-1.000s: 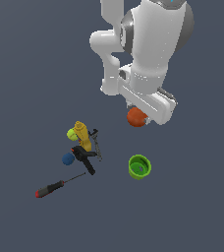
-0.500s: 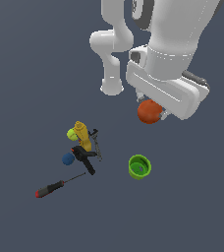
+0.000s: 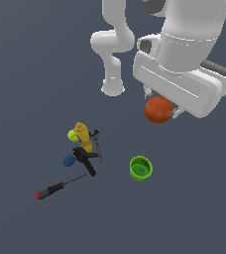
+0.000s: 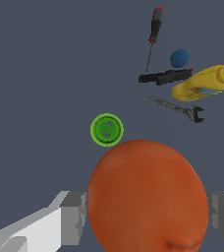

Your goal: Pick up a designated object from a clutter of objects.

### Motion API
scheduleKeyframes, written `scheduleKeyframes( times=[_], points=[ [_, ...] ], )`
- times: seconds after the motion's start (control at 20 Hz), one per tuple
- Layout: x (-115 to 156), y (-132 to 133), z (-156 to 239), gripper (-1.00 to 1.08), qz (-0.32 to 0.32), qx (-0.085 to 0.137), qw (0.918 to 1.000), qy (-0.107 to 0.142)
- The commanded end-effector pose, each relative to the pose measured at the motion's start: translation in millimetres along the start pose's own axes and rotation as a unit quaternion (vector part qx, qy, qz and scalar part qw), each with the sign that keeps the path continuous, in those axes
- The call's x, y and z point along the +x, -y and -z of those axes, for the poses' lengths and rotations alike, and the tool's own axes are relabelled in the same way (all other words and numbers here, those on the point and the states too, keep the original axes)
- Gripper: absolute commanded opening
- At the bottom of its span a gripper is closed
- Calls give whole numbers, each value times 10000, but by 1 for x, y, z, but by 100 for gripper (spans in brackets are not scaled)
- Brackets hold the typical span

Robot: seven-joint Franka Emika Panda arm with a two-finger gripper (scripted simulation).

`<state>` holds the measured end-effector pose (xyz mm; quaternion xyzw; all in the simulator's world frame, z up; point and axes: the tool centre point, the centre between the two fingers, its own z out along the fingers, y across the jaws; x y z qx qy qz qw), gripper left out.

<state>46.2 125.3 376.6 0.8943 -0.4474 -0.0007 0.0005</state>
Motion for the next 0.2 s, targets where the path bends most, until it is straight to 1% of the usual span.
scheduleKeyframes(
  times=[0.0, 0.15],
  points=[
    [0, 3, 4, -100, -1, 8, 10000, -4],
    [1, 3, 5, -100, -1, 8, 10000, -4]
  ],
)
